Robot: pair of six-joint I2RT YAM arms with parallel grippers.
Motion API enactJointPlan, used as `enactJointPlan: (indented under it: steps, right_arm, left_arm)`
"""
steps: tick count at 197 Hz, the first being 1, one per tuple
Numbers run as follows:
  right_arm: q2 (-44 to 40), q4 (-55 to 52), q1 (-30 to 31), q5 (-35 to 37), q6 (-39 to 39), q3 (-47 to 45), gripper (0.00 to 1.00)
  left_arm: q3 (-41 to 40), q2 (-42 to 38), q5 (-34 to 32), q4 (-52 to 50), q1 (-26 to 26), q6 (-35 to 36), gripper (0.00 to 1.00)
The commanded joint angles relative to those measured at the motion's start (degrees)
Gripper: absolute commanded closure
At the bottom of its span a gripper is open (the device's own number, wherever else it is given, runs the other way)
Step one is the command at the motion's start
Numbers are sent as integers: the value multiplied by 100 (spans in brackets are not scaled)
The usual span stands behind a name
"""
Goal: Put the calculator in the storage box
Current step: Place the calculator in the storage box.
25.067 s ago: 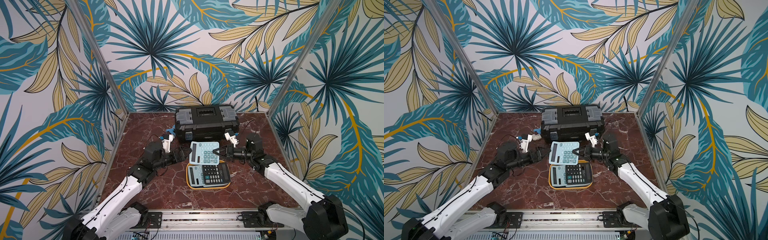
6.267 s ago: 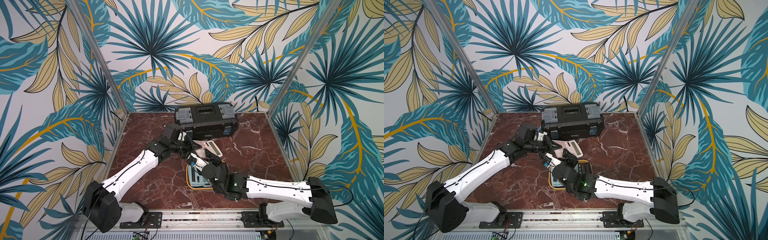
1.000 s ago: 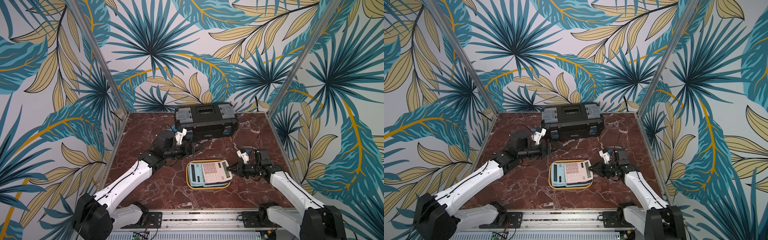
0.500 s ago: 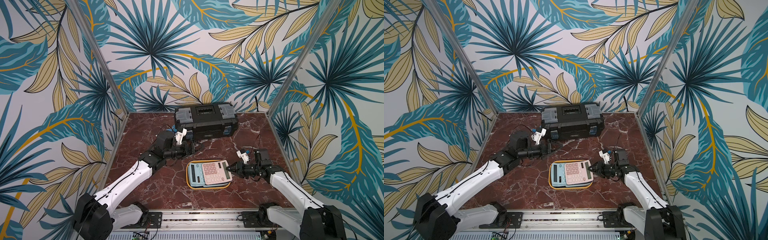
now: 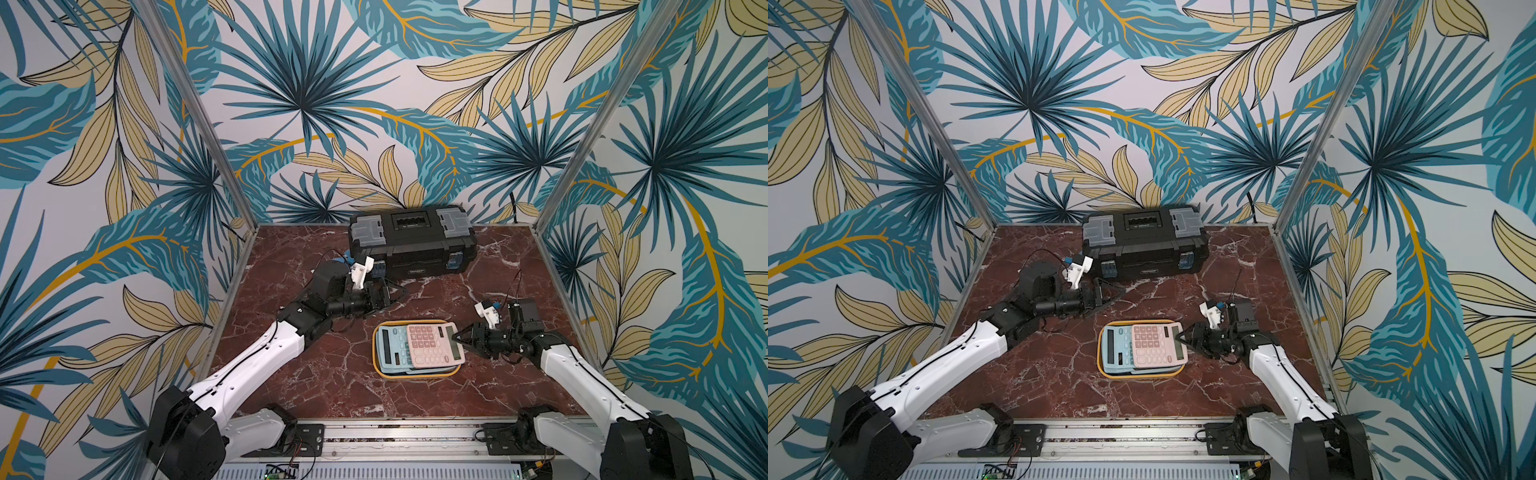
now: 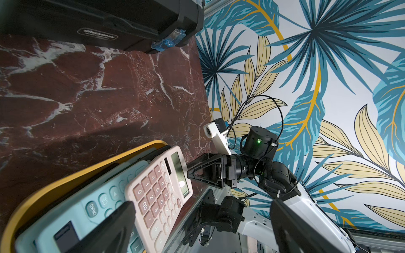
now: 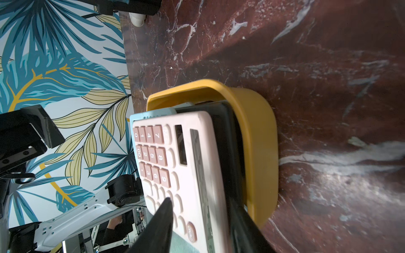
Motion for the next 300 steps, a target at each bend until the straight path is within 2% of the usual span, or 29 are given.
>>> enactJointPlan:
  steps: [1, 54, 126, 168, 174, 231, 249, 300]
  right_arm:
    - [-121, -233, 26, 199, -82, 12, 49]
    - [-307, -638, 30, 545, -186, 185, 42]
    - [-924, -1297, 26, 1214, -276, 569, 1]
    - [-1388, -1646, 27, 1758, -406, 1000, 0]
    - [-1476, -1656, 26, 1841, -437, 1049, 1]
    - [-2124, -1676, 31, 2719, -883, 1369, 1]
    - [-2332, -1623, 26, 3285, -1080, 1391, 0]
    - [-2969, -1003, 26, 4254, -1711, 1067, 1]
  left_arm:
    - [-152, -143, 39, 120, -4, -6, 0]
    - [-126, -195, 18, 60, -6, 18, 0]
    - [24, -576, -269, -433, -4, 273, 0]
    - [208, -1027, -733, -860, -7, 707, 0]
    - [247, -1124, -843, -1154, -8, 817, 0]
    - [385, -2086, -2397, -2028, -12, 1734, 0]
    - [438, -2279, -2894, -2220, -4, 1976, 0]
    - [320, -2688, -4114, -2163, -5, 2619, 0]
